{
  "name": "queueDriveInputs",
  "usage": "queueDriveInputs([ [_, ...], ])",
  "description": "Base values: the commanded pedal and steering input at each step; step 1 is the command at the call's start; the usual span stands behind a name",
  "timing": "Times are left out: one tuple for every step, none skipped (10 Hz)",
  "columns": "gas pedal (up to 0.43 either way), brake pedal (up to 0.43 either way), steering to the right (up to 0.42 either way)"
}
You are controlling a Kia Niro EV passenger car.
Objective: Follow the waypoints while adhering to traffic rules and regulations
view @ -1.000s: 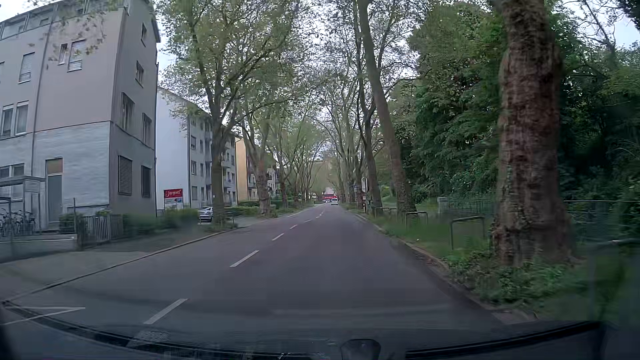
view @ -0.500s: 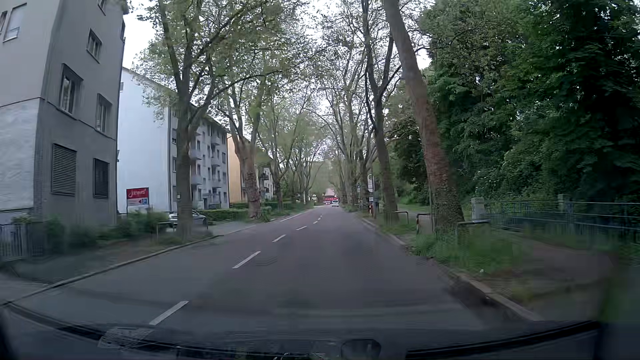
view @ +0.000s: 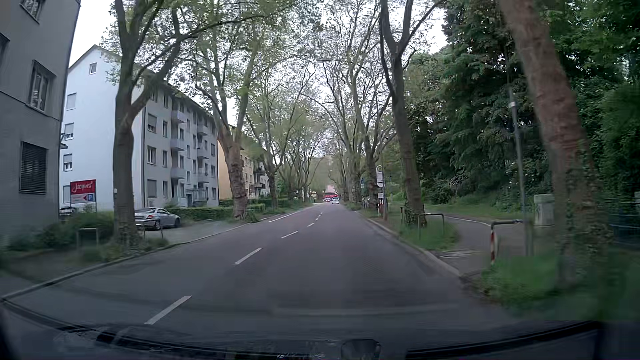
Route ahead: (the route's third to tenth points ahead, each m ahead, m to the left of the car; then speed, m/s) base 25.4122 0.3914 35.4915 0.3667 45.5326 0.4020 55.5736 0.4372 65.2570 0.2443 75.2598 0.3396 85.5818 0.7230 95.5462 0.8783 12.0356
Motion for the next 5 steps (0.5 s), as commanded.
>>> queueDriveInputs([
  [0.150,0.000,-0.002],
  [0.150,0.000,-0.003],
  [0.150,0.000,-0.002],
  [0.150,0.000,-0.003],
  [0.150,0.000,-0.002],
])
